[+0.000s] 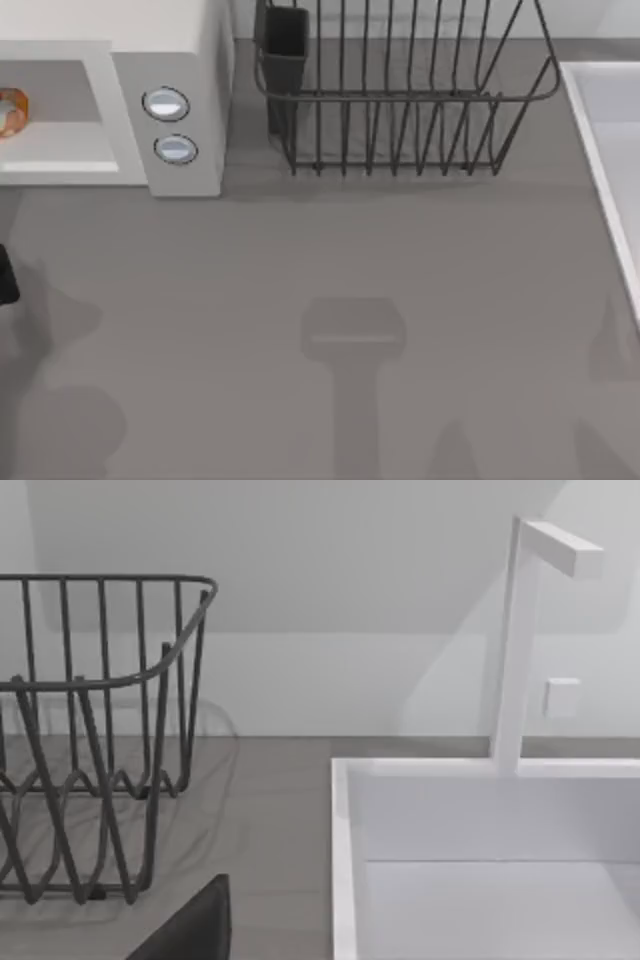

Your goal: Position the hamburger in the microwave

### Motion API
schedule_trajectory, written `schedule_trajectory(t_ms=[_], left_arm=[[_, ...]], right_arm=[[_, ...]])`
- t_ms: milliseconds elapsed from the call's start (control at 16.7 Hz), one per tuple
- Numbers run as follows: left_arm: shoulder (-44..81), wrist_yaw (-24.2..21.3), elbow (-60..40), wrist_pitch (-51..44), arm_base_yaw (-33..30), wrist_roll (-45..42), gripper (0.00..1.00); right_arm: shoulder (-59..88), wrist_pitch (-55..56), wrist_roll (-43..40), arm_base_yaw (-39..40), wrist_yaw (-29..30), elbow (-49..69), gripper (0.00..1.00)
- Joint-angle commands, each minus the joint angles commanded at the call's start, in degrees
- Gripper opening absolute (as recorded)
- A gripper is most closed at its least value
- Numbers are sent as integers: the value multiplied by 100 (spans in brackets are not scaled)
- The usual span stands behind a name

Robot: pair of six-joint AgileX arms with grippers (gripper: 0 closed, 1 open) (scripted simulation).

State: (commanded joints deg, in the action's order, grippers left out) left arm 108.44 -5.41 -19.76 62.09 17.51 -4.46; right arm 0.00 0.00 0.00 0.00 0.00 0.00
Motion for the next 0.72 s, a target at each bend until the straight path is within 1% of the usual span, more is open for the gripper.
schedule_trajectory(t_ms=[360, 540, 720], left_arm=[[-308, -42, -246, -75, 1, -121, 100], [-552, -100, -338, -550, 40, -250, 100], [-820, -160, -371, -1265, 65, -316, 100]], right_arm=[[0, 0, 0, 0, 0, 0, 100], [0, 0, 0, 0, 0, 0, 100], [0, 0, 0, 0, 0, 0, 100]])
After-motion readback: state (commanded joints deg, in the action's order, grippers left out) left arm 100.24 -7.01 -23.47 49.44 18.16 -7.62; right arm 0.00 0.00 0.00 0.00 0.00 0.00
